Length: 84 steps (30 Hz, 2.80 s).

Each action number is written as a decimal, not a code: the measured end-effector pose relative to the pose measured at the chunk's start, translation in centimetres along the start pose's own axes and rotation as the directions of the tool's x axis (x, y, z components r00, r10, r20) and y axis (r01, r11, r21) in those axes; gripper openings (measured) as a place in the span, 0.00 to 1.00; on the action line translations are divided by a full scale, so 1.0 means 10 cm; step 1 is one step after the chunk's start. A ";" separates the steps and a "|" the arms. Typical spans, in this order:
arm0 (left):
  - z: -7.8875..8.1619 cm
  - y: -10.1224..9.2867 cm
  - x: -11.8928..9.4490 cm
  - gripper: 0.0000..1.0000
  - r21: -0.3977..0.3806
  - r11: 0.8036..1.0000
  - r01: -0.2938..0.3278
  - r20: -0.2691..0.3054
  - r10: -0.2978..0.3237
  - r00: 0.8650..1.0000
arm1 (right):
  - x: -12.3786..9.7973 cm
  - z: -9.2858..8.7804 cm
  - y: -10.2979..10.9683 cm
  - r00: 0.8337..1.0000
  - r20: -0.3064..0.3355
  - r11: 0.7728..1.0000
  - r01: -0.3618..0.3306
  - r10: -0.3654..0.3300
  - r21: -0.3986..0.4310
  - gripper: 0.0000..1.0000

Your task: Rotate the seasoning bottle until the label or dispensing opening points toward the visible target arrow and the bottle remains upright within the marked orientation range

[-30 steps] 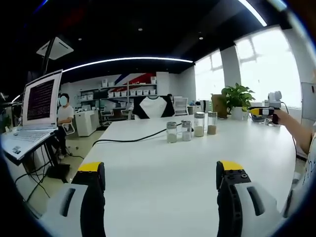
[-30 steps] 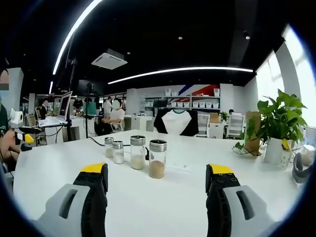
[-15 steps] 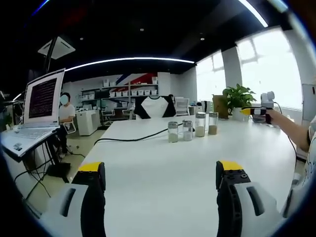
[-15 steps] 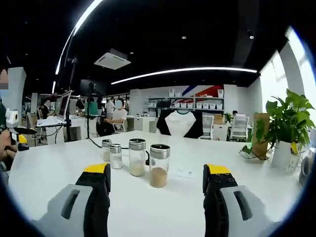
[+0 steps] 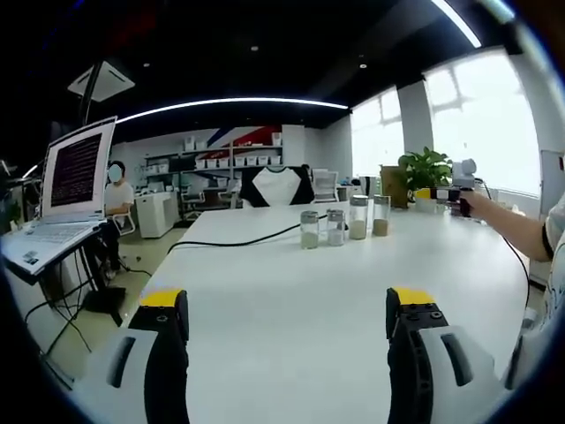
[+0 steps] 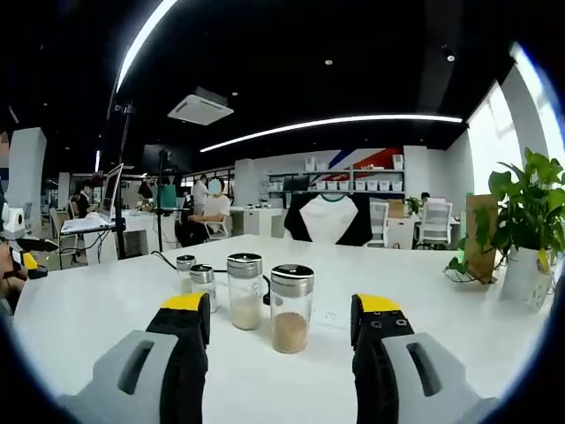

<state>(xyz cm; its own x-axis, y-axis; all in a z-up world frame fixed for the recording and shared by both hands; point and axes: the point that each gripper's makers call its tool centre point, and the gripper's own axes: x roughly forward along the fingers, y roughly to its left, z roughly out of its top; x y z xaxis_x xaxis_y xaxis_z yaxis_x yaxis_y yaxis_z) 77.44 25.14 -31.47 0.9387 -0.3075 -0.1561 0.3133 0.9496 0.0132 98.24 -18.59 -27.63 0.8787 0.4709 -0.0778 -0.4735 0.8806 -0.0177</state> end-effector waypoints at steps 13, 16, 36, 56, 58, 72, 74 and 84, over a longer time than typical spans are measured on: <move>0.04 0.03 -0.02 0.98 0.010 1.000 -0.006 0.002 0.006 1.000 | 0.35 -0.05 -0.04 1.000 0.007 0.999 0.029 -0.030 0.042 0.54; 0.03 0.05 -0.05 0.98 0.009 1.000 -0.013 0.000 0.013 1.000 | 0.41 -0.06 -0.01 1.000 0.002 0.999 0.029 -0.029 0.017 0.53; 0.26 -0.12 -0.12 0.90 -0.001 0.997 0.075 0.087 -0.074 0.993 | 0.76 -0.25 0.01 0.998 -0.047 0.999 0.032 -0.031 0.016 0.51; 0.32 -0.19 -0.15 1.00 -0.003 0.994 0.105 0.082 -0.104 0.991 | 1.05 -0.30 -0.10 0.996 -0.070 0.998 0.057 -0.058 -0.013 0.47; 0.31 -0.19 -0.15 1.00 -0.001 0.994 0.105 0.079 -0.105 0.991 | 1.07 -0.30 -0.11 0.996 -0.068 0.998 0.056 -0.056 0.001 0.47; 0.25 -0.16 -0.16 1.00 -0.003 0.996 0.094 0.058 -0.094 0.994 | 1.21 -0.29 -0.14 0.997 -0.059 0.999 0.042 -0.041 0.013 0.42; 0.25 -0.15 -0.17 1.00 -0.003 0.996 0.092 0.055 -0.092 0.994 | 1.22 -0.28 -0.15 0.998 -0.049 0.999 0.044 -0.043 0.016 0.42; 0.24 -0.10 -0.19 0.98 -0.034 0.996 0.081 0.059 -0.079 0.995 | 1.23 -0.26 -0.19 0.998 -0.035 0.999 0.052 -0.052 0.014 0.41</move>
<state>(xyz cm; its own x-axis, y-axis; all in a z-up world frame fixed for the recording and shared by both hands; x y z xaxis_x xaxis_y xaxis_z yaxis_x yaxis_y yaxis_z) 75.70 24.60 -28.84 0.9177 -0.3849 -0.0981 0.3835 0.9229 -0.0336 109.78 -14.61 -31.19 0.8994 0.4228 -0.1112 -0.4262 0.9046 -0.0077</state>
